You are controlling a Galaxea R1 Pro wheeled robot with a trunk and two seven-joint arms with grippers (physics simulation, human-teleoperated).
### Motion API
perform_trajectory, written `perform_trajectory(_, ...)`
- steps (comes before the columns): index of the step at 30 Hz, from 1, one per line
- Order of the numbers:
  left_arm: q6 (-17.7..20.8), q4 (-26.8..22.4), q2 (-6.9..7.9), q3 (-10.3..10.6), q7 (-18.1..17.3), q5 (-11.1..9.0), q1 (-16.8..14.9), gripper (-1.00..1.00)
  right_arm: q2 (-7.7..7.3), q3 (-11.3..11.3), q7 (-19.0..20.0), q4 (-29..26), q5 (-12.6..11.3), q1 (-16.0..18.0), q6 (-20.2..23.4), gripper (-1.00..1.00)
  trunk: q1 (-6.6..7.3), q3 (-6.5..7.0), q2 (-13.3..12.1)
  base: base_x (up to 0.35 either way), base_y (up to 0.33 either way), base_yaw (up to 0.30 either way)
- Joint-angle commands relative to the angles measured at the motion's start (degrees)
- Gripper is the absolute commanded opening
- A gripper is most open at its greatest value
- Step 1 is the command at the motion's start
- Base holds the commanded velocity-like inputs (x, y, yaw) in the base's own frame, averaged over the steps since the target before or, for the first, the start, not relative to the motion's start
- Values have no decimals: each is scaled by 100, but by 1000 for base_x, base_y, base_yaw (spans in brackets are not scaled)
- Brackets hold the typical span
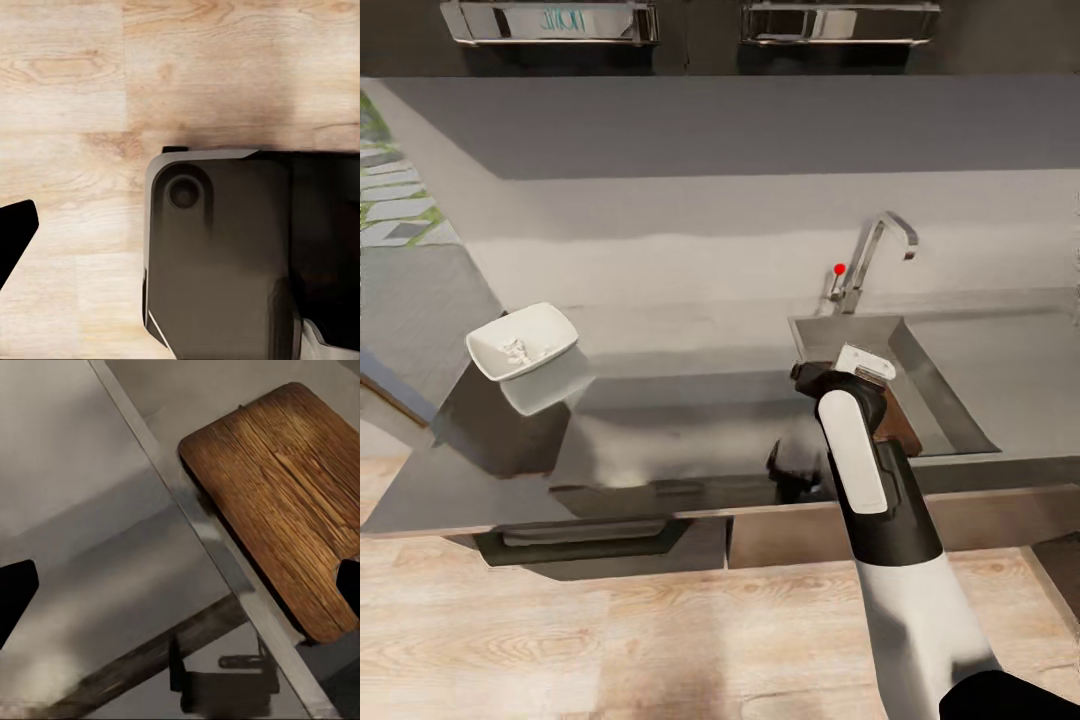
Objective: In the kitchen, take the Vidalia onion out of the sink, dice it on the chopping board with the paring knife, put the diced onion into the bowl on the countertop, then place both the paring knife and the chopping board into the sink.
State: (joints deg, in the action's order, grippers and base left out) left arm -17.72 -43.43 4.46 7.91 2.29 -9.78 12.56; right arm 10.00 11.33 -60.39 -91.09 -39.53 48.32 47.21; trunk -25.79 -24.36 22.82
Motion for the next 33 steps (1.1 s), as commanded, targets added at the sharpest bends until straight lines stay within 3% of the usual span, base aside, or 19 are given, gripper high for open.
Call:
perform_trajectory(1, -13, -8, 9, 35, 25, -59, 1, 100, 0, 5, -33, -5, -47, -3, 48, 100, 0, -9, 10, -335, 0, 0)
perform_trajectory(9, -13, -8, 11, 35, 23, -59, 1, 100, 0, 20, 49, -14, -32, -185, 54, 100, 0, -9, 10, -335, 0, 0)
perform_trajectory(19, -13, -8, 11, 35, 24, -59, 1, 100, 0, 239, 76, -19, -3, -407, 18, 100, 0, -9, 10, -335, 0, 0)
perform_trajectory(22, -13, -8, 11, 35, 25, -59, 1, 100, 0, 277, 241, -17, -2, -514, -61, 100, 0, -9, 10, -335, 0, 0)
perform_trajectory(28, -13, -8, 11, 35, 26, -59, 1, 100, -231, 297, 619, -6, -2, -734, -149, 100, 0, -9, 10, -232, 0, 0)
perform_trajectory(33, -7, -8, 11, 35, 25, -59, 1, 100, -300, 299, 791, 1, 7, -916, -158, 100, 0, -9, 10, -28, 0, 0)
